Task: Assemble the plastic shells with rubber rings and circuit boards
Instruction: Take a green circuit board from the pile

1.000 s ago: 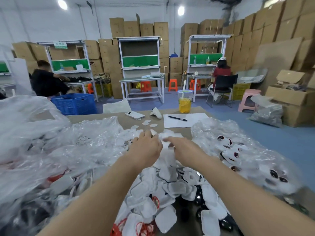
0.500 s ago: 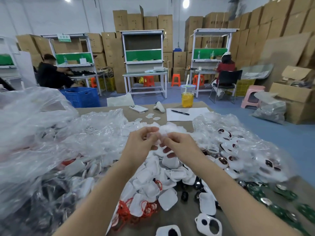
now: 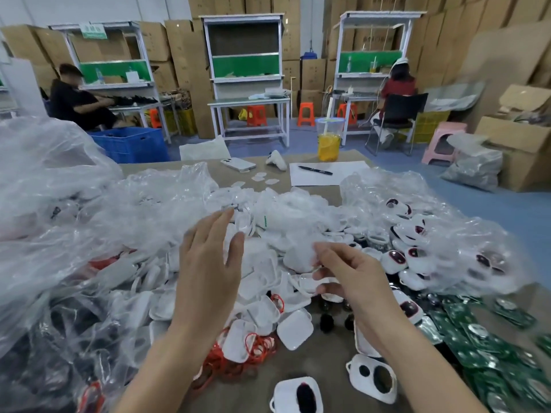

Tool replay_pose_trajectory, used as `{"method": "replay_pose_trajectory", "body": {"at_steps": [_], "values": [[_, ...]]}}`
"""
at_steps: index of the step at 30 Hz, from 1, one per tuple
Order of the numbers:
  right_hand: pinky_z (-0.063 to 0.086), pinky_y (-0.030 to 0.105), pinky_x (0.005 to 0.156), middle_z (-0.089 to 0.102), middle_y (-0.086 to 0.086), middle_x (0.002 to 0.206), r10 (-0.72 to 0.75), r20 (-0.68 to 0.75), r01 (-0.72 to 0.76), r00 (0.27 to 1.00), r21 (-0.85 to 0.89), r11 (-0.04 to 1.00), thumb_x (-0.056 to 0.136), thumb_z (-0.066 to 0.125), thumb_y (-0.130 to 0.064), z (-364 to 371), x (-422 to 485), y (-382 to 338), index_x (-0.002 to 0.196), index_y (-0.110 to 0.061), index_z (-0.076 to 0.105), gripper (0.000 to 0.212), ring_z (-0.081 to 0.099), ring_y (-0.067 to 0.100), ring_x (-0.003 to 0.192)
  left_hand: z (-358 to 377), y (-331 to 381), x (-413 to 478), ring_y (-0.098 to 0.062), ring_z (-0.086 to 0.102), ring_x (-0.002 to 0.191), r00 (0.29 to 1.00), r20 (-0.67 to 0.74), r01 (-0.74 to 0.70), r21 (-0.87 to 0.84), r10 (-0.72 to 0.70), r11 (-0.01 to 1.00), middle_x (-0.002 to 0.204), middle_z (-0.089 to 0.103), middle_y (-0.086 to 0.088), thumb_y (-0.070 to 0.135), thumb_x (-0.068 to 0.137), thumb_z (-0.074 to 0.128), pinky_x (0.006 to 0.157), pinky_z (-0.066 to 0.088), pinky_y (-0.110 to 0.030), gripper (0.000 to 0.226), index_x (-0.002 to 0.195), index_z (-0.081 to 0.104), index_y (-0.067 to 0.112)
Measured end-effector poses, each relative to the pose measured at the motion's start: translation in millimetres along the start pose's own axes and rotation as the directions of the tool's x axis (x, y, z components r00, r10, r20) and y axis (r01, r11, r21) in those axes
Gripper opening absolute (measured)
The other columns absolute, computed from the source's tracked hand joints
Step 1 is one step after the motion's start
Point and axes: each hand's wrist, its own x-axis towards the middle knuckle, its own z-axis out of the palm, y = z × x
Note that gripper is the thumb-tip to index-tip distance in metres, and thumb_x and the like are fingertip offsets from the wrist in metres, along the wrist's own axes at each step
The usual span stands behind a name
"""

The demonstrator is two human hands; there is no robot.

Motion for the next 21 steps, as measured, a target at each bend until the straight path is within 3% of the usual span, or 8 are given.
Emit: {"method": "replay_pose_trajectory", "body": {"at_steps": [2,5,9,12,17,21], "values": [[0.055,0.024,0.055,0.073,0.003,0.078,0.007,0.014,-0.007,1.000,0.012,1.000,0.091,0.071,-0.021,0.9,-2.0,0.7,0.091,-0.020,0.077,0.006,0.067,0.015,0.065,-3.0,7.7,-9.4,0.008,0.048,0.123,0.999,0.020,0.034,-0.112,-0.032,0.993,0.123,0.054,0.039,0.047,0.099,0.050,0.098,0.042,-0.023,0.038,0.136,0.053,0.043],[0.057,0.026,0.059,0.073,0.004,0.077,-0.022,0.100,0.021,0.995,0.006,1.000,0.090,0.072,-0.020,6.0,-7.4,0.3,0.089,-0.024,0.077,0.006,0.071,0.019,0.069,-2.3,16.9,-27.5,0.012,0.063,0.098,0.961,0.232,0.230,-0.359,-0.152,0.905,0.106,0.067,0.034,0.063,0.082,0.056,0.075,0.048,-0.012,0.038,0.118,0.059,0.052],[0.058,0.026,0.063,0.076,0.010,0.086,-0.047,0.234,0.052,0.971,-0.018,0.998,0.080,0.077,-0.034,15.8,-16.6,-0.3,0.088,-0.022,0.076,0.015,0.075,0.024,0.075,3.3,21.6,-33.8,-0.005,0.070,0.071,0.934,0.338,0.287,-0.507,-0.119,0.813,0.089,0.076,0.012,0.037,0.089,0.070,0.066,0.050,-0.010,0.011,0.099,0.073,0.042],[0.057,0.026,0.059,0.076,0.011,0.087,-0.035,0.223,0.040,0.974,-0.021,0.999,0.076,0.077,-0.037,17.5,-17.5,1.5,0.086,-0.018,0.075,0.021,0.074,0.023,0.072,-0.1,17.2,-31.7,-0.007,0.067,0.066,0.914,0.373,0.361,-0.566,-0.160,0.741,0.077,0.075,0.003,0.027,0.092,0.070,0.064,0.051,-0.012,0.010,0.089,0.077,0.033],[0.055,0.026,0.055,0.075,0.008,0.085,0.017,0.196,-0.004,0.980,-0.066,0.998,0.075,0.076,-0.046,14.5,-13.0,5.9,0.082,-0.012,0.073,0.035,0.072,0.021,0.070,-0.2,11.6,-30.9,-0.010,0.065,0.066,0.857,0.474,0.471,-0.563,-0.202,0.679,0.073,0.072,-0.002,0.025,0.095,0.068,0.067,0.052,-0.016,0.012,0.091,0.079,0.024],[0.056,0.026,0.056,0.076,0.006,0.091,0.013,0.221,-0.006,0.975,-0.032,0.999,0.072,0.077,-0.046,12.5,-13.2,4.4,0.092,-0.025,0.077,0.029,0.072,0.021,0.072,-1.4,12.4,-30.3,-0.010,0.064,0.066,0.862,0.443,0.486,-0.585,-0.246,0.649,0.072,0.071,-0.001,0.024,0.095,0.068,0.066,0.053,-0.016,0.012,0.093,0.080,0.025]]}}
